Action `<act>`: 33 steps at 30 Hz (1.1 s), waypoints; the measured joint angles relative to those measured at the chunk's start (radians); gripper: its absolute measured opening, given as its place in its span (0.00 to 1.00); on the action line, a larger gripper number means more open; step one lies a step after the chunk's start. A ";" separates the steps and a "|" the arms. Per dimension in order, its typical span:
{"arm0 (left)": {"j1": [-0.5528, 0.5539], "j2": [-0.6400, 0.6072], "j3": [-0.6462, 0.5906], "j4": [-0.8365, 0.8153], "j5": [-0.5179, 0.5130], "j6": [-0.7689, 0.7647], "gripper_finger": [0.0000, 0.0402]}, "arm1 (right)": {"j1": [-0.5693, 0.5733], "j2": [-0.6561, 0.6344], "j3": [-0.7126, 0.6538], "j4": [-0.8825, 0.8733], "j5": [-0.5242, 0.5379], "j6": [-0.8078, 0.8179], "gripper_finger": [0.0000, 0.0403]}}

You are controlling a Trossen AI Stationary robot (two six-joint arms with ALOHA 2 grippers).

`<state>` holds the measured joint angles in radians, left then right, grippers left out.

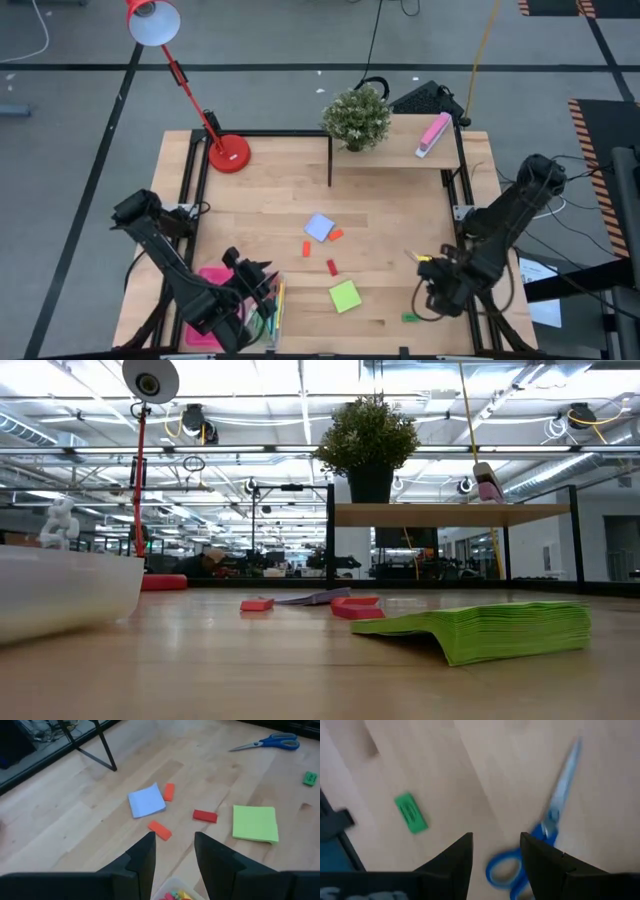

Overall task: Pack school essentials
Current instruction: Put the blue scissors into the pink supply box

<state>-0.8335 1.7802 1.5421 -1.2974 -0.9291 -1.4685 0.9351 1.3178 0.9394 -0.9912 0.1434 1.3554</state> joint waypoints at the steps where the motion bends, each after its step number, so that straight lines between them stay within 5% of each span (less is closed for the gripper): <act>1: 0.006 0.000 0.000 0.001 0.000 0.010 0.35 | 0.023 0.000 0.000 -0.009 -0.013 0.037 0.39; 6: 0.040 0.000 0.000 0.024 0.000 0.073 0.35 | 0.118 0.000 0.000 -0.014 -0.041 0.162 0.42; 19: 0.070 0.000 0.000 0.096 0.001 0.185 0.35 | 0.174 0.091 0.000 -0.090 -0.094 0.294 0.70; 33: 0.071 0.000 0.000 0.097 0.001 0.186 0.35 | 0.180 0.112 -0.117 -0.013 -0.175 0.357 0.73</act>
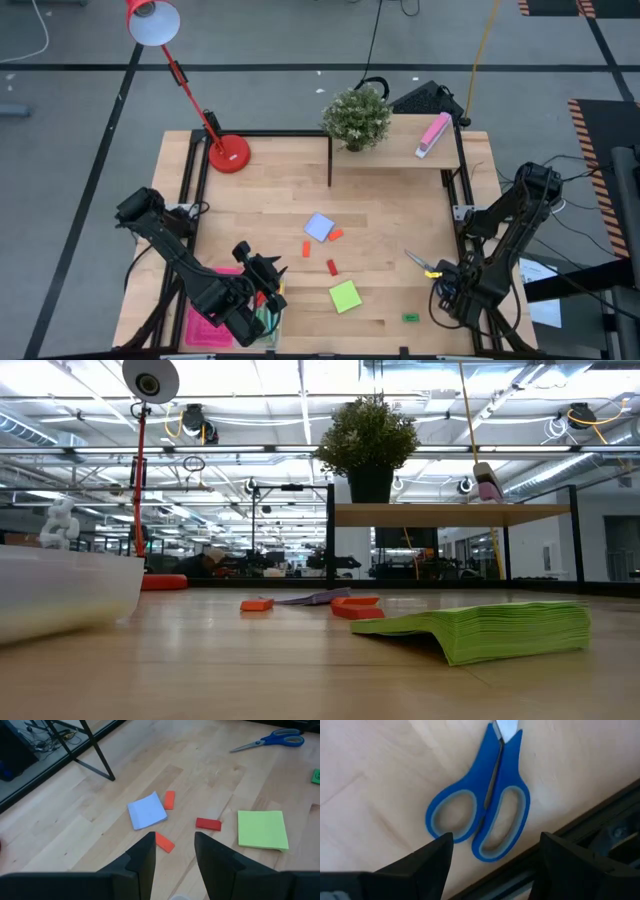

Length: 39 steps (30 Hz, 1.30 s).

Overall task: Pack school essentials
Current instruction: Put the blue scissors into the pink supply box

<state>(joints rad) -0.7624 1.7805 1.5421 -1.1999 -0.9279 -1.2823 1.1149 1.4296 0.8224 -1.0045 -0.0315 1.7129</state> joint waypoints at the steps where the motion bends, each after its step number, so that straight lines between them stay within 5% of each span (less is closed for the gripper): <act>1: 0.000 0.000 0.000 0.000 0.000 0.000 0.35 | 0.000 0.000 -0.011 0.010 0.000 0.007 0.73; 15: 0.012 0.000 0.000 0.001 0.001 0.029 0.35 | -0.001 -0.002 -0.101 0.168 0.005 0.084 0.67; 28: 0.011 0.000 0.000 0.009 0.002 0.040 0.35 | -0.016 -0.003 -0.190 0.218 0.005 0.153 0.44; 39: 0.011 0.000 0.000 0.059 0.002 0.084 0.35 | -0.016 -0.003 -0.204 0.218 0.008 0.192 0.44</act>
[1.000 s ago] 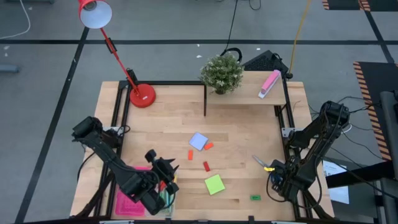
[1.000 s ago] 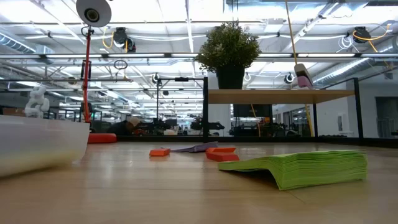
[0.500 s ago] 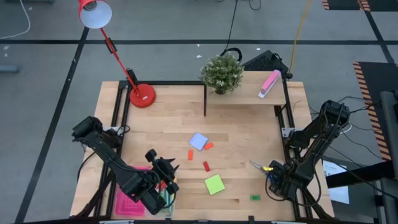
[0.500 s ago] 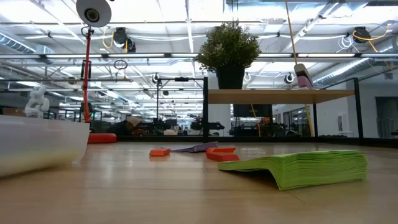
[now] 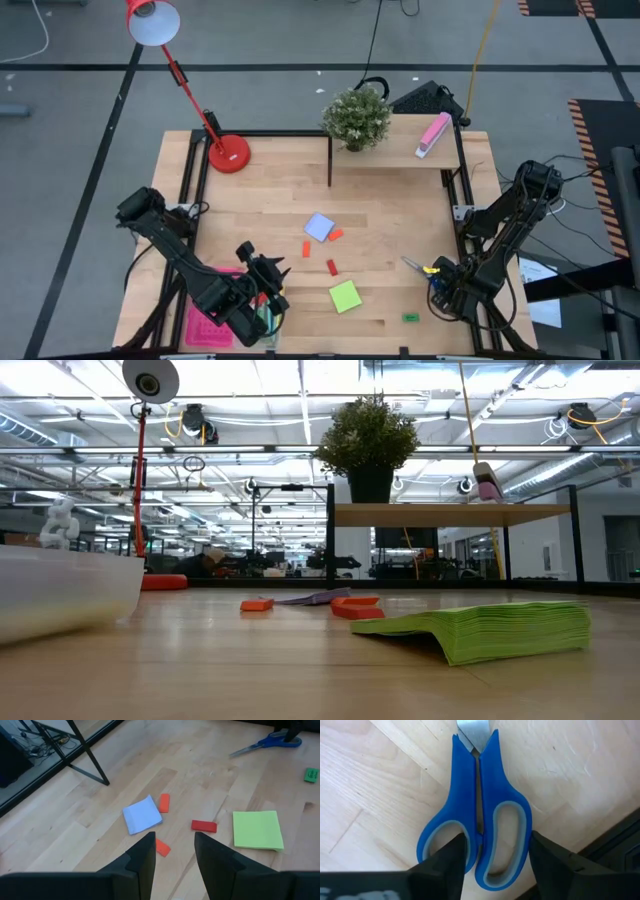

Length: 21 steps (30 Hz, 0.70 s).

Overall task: Pack school essentials
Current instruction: Put the blue scissors into the pink supply box

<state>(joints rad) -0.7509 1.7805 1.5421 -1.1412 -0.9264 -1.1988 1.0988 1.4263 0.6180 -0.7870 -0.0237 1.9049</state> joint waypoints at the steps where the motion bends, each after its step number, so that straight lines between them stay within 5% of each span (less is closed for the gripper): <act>1: 0.000 0.000 0.000 0.000 0.000 0.000 0.35 | 0.000 -0.003 0.000 0.002 0.000 0.000 0.45; 21: 0.001 0.000 0.000 0.043 0.001 0.040 0.35 | -0.021 -0.121 -0.003 -0.056 -0.002 0.051 0.62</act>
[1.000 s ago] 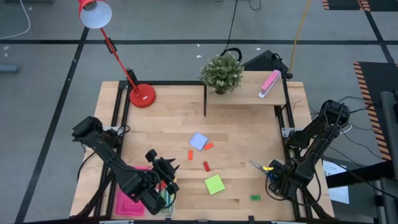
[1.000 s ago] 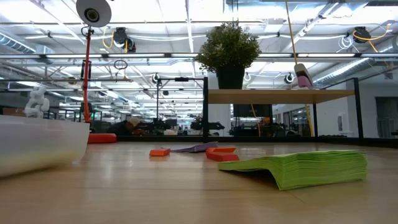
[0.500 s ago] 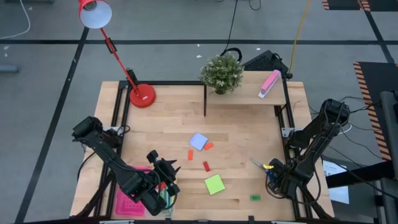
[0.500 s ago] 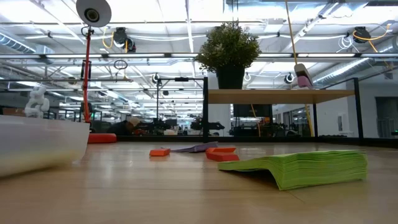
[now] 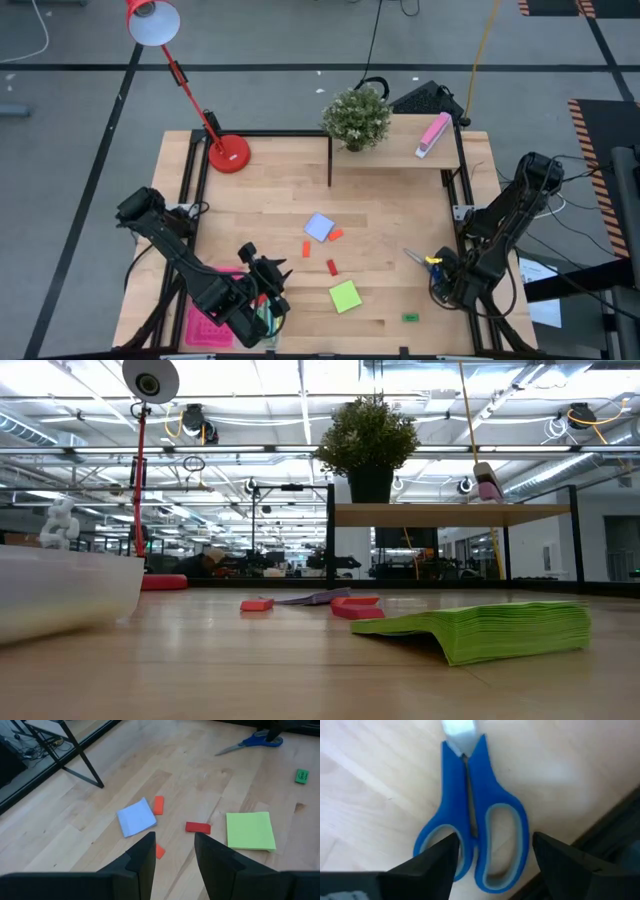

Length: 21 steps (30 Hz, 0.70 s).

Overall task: Pack school essentials
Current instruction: Put the blue scissors into the pink supply box

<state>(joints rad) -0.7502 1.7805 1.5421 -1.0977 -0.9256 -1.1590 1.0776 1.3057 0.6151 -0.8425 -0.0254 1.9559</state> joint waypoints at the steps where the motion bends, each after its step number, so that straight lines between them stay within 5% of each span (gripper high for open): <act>1: 0.000 0.000 0.000 0.000 0.001 0.000 0.35 | -0.004 -0.003 0.000 -0.005 -0.003 -0.001 0.63; 21: 0.001 0.000 0.000 0.000 0.003 -0.001 0.35 | -0.024 0.027 0.098 -0.108 -0.005 -0.081 0.48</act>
<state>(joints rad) -0.7494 1.7805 1.5421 -1.0973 -0.9222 -1.1599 1.0538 1.3330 0.7132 -0.9504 -0.0303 1.8747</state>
